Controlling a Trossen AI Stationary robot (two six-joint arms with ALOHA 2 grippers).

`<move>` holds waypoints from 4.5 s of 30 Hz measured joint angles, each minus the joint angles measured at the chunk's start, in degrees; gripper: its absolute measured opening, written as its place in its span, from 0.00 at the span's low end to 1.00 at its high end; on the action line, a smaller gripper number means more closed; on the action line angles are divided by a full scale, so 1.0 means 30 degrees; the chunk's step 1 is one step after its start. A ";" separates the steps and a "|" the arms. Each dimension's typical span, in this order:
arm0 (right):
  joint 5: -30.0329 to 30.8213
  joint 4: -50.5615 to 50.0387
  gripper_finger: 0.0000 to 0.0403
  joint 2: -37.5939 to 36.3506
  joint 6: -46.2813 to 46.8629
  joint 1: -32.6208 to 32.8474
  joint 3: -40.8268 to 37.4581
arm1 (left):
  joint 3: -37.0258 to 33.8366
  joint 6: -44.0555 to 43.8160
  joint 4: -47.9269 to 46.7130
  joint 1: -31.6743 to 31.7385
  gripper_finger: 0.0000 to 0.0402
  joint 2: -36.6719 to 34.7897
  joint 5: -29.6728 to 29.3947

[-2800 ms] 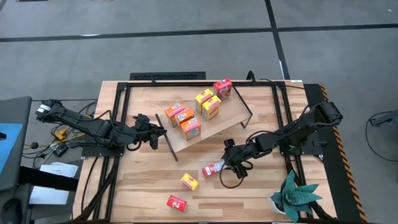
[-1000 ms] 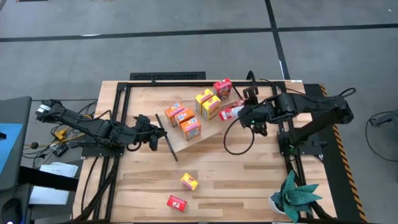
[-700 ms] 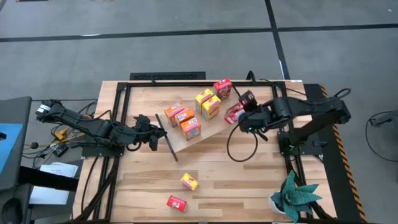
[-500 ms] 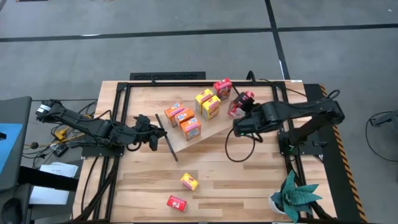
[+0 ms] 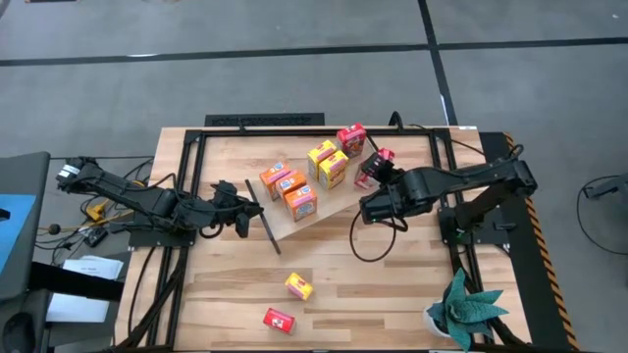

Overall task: Stack cereal on shelf
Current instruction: Put the top red cereal box on the shelf aligned with the other red cereal box

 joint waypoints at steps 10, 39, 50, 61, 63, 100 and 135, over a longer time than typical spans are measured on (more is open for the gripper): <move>-0.1417 -0.0621 0.49 -0.0124 0.1673 -0.0565 0.0000 | 0.0000 0.0285 0.0014 -0.0003 0.30 0.0000 0.0219; 0.1020 -0.0402 0.57 -0.0847 0.5508 -0.0518 0.1387 | 0.0000 0.0372 0.0006 -0.0006 0.30 0.0000 0.0197; 0.0992 -0.0668 0.57 -0.0882 1.0770 0.0080 0.3462 | 0.0000 0.0190 0.0006 -0.0007 0.30 0.0000 0.0239; 0.0257 -0.0609 0.54 -0.3278 1.8562 0.2176 0.5479 | 0.0000 0.0169 0.0097 -0.0005 0.30 0.0000 0.0204; -0.0559 -0.0549 0.52 -0.4073 2.0080 0.2569 0.5501 | 0.0000 0.0147 0.0123 -0.0006 0.30 0.0000 0.0204; -0.2072 0.9284 0.03 -0.9212 2.9369 0.5739 -0.7635 | 0.0000 0.0590 0.2491 0.0000 0.30 -0.1287 0.0007; -0.9016 2.0116 0.07 -0.6241 1.9486 -0.3722 -1.0113 | 0.0007 0.2305 0.2090 -0.0005 0.30 -0.3155 -0.0348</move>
